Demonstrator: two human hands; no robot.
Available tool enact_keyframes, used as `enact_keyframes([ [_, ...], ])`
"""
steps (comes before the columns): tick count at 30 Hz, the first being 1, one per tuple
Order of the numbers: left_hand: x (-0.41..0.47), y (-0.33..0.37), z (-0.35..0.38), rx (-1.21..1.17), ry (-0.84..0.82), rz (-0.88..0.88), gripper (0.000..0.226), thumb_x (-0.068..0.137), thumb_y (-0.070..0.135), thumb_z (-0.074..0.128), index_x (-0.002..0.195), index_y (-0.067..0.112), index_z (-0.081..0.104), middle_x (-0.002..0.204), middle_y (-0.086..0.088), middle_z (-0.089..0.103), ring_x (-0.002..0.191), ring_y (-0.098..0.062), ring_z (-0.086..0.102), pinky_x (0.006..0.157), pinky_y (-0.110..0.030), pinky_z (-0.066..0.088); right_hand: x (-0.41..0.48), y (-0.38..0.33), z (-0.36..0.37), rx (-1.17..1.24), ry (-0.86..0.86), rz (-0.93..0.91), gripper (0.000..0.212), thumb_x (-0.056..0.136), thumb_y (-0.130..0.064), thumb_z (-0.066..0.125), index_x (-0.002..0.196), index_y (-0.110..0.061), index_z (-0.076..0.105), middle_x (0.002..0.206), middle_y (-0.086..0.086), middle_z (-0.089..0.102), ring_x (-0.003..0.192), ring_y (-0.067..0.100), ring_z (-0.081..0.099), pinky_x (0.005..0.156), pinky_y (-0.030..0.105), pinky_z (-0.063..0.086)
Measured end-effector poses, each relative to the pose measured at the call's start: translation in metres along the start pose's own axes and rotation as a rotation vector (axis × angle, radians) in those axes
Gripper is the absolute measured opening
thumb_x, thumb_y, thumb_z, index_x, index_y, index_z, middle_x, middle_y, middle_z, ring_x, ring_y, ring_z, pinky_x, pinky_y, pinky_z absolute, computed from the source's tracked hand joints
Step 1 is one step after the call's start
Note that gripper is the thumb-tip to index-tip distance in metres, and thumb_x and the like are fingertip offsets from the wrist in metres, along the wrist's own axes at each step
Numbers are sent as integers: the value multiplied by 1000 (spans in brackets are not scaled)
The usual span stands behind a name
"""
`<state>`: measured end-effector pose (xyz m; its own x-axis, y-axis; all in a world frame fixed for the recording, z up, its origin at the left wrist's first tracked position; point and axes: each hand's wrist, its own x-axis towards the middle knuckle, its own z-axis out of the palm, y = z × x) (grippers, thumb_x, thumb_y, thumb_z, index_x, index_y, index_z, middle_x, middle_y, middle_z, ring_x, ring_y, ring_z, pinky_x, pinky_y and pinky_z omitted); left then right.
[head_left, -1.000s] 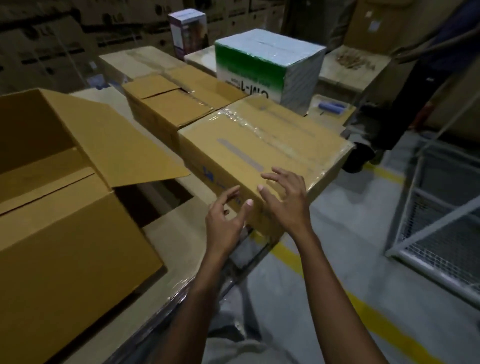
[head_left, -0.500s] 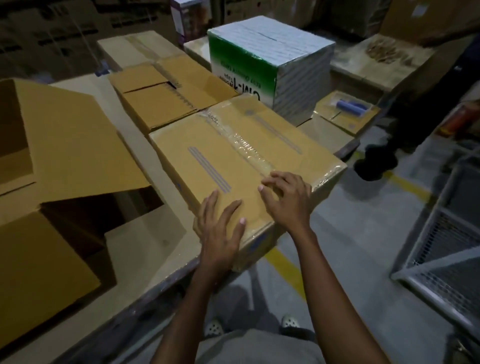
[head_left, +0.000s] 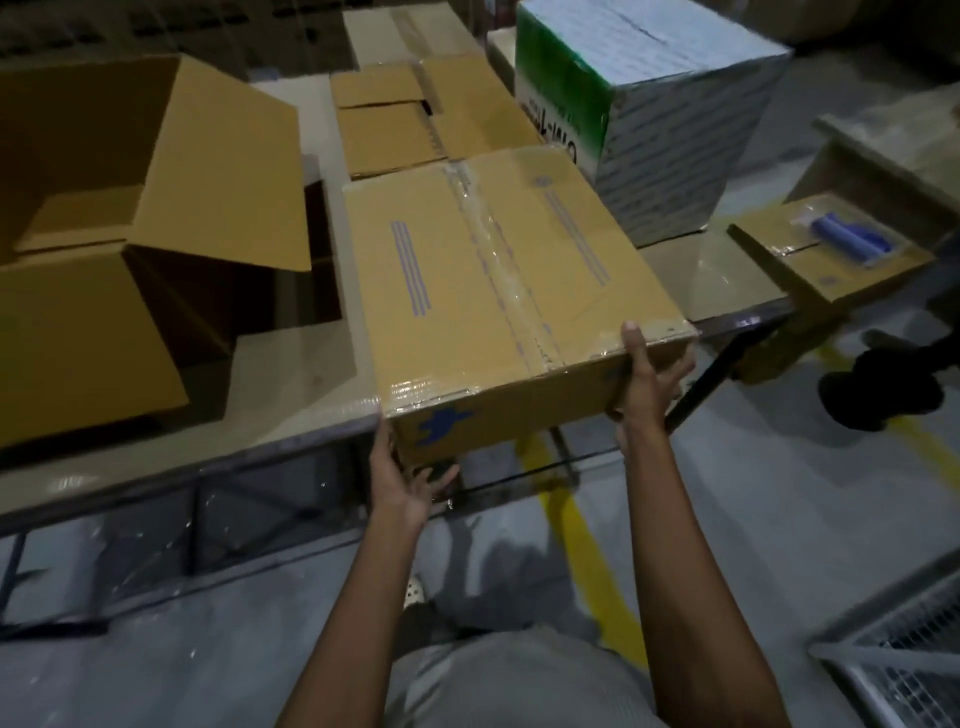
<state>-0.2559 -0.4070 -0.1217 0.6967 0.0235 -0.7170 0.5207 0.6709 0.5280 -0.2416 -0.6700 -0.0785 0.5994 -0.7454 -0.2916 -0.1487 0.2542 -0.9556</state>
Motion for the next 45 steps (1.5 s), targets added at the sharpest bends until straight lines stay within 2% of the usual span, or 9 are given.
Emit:
enact_keyframes([
  [8, -14, 2, 15, -95, 1, 25, 45, 91, 56, 69, 115, 19, 64, 121, -12, 66, 123, -36, 60, 112, -61, 43, 2, -8, -18, 72, -137, 71, 119, 56, -85, 80, 155, -54, 21, 161, 5, 36, 136, 35, 47, 106, 71, 43],
  [12, -15, 1, 18, -50, -7, 71, 46, 89, 59, 70, 115, 21, 67, 116, -10, 69, 108, -32, 64, 111, -61, 43, -2, -4, -21, 186, -103, 122, 110, 48, -87, 82, 142, -52, 37, 145, -1, 52, 125, 30, 57, 97, 70, 51],
  [20, -40, 26, 28, 12, 2, 373, 55, 90, 69, 60, 129, 31, 69, 117, -1, 77, 119, -28, 67, 102, -53, 52, -10, -14, -9, 300, -144, 204, 114, 44, -86, 82, 133, -32, 37, 131, 6, 58, 109, 34, 65, 73, 78, 52],
  [24, -50, 46, 46, 24, 80, 555, 77, 66, 85, 73, 122, 33, 73, 115, -1, 78, 107, -25, 75, 88, -55, 62, -14, -22, 1, 366, -165, 239, 113, 42, -73, 89, 132, -28, 38, 127, 11, 60, 107, 37, 68, 72, 81, 51],
  [28, -59, 66, 67, 94, 263, 659, 86, 45, 96, 72, 104, 35, 76, 121, 1, 67, 128, -27, 57, 121, -60, 30, -15, -27, 10, 400, -183, 272, 95, 49, -62, 94, 123, -28, 44, 126, 14, 66, 106, 40, 71, 74, 82, 50],
  [30, -74, 71, 78, 142, 263, 672, 72, 56, 89, 74, 103, 34, 74, 120, 7, 58, 135, -22, 43, 126, -51, 17, -11, -26, 10, 370, -193, 313, 104, 43, -67, 96, 127, -31, 46, 127, 13, 68, 107, 41, 71, 74, 81, 49],
  [34, -102, 82, 105, 146, 254, 793, 56, 70, 68, 83, 115, 36, 73, 126, 8, 59, 109, 5, 45, 102, -8, 35, -9, -31, 5, 355, -322, 434, 104, 43, -80, 87, 132, -35, 58, 128, 10, 71, 113, 42, 67, 77, 76, 49],
  [40, -140, 82, 156, 483, 370, 1165, 60, 64, 79, 78, 117, 51, 69, 137, 0, 38, 130, -22, 29, 99, -39, 42, -34, -31, -3, 582, -489, 619, 68, 79, -85, 56, 113, -27, 66, 119, 14, 64, 110, 47, 56, 104, 82, 28],
  [45, -148, 51, 202, 806, 225, 1504, 42, 84, 49, 77, 124, 50, 68, 144, -1, 49, 135, -28, 33, 100, -50, 41, -24, -7, -9, 692, -402, 754, 100, 64, -88, 68, 142, -27, 51, 142, 15, 51, 132, 52, 45, 82, 86, 41],
])
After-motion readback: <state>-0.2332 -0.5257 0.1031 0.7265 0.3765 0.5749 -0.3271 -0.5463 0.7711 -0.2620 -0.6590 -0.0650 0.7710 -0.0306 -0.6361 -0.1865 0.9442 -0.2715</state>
